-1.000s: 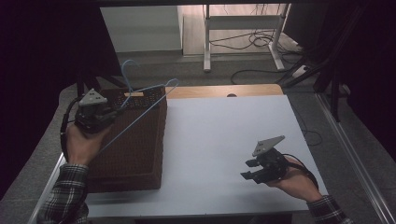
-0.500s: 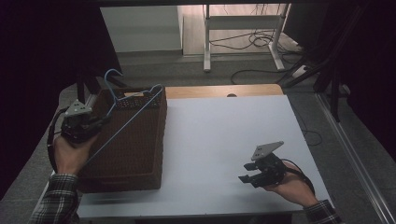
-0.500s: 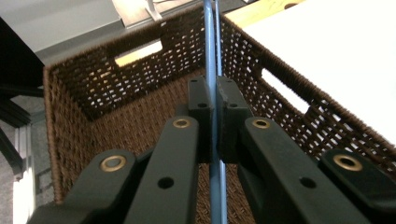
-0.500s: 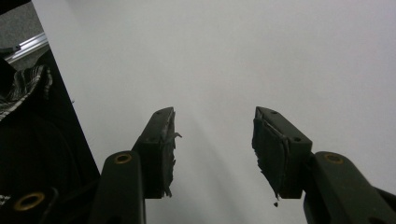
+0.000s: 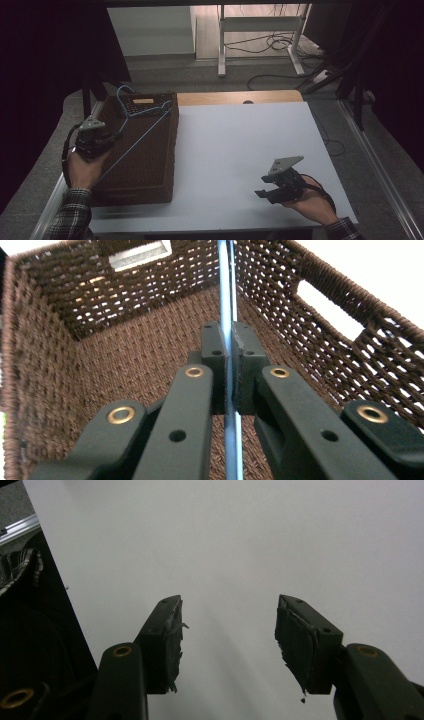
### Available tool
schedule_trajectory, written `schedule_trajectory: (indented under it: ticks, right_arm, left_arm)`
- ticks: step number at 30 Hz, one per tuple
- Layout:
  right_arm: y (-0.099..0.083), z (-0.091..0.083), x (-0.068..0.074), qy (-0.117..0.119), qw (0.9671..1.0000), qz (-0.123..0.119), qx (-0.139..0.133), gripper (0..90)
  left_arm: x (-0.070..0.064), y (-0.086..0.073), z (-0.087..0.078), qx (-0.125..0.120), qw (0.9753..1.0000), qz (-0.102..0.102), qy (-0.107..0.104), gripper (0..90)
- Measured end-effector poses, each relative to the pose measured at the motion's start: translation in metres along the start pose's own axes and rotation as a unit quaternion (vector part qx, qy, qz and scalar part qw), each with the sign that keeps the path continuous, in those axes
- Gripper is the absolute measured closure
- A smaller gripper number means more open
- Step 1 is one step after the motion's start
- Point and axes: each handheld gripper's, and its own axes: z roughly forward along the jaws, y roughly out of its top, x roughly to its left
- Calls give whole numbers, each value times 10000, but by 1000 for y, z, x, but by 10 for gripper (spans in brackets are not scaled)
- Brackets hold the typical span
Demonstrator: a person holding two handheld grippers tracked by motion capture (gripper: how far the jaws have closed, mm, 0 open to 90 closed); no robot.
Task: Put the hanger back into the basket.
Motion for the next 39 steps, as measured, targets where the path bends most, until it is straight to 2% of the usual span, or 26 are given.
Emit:
schedule_trajectory:
  ticks: [7,12,15,20,25,26,30,34,39]
  right_arm:
    - [-1,2,1,-6,10000,-22,65,439]
    - [-1,3,0,9,10000,-31,76,438]
    - [-1,3,0,13,9999,-41,104,436]
    - [-2,4,1,51,9998,-79,152,433]
    - [-2,6,1,46,9997,-112,204,429]
    - [-2,6,1,42,9997,-108,205,429]
    - [-3,5,0,47,9997,-107,195,427]
    - [-3,6,0,26,9997,-88,210,425]
    - [-2,6,0,22,9998,-89,204,420]
  left_arm:
    - [7,-10,15,151,9997,-174,-99,877]
    - [10,-11,20,297,9990,-282,-160,877]
    - [11,-11,25,479,9984,-274,-155,876]
    - [13,-12,28,567,9977,-324,-192,875]
    - [12,-15,32,773,9969,-128,-5,865]
    - [11,-15,31,767,9970,-79,98,861]
    - [11,-14,26,564,9979,-100,317,661]
    - [11,-14,20,353,9983,-130,435,477]
    - [8,-12,15,205,9990,-136,378,363]
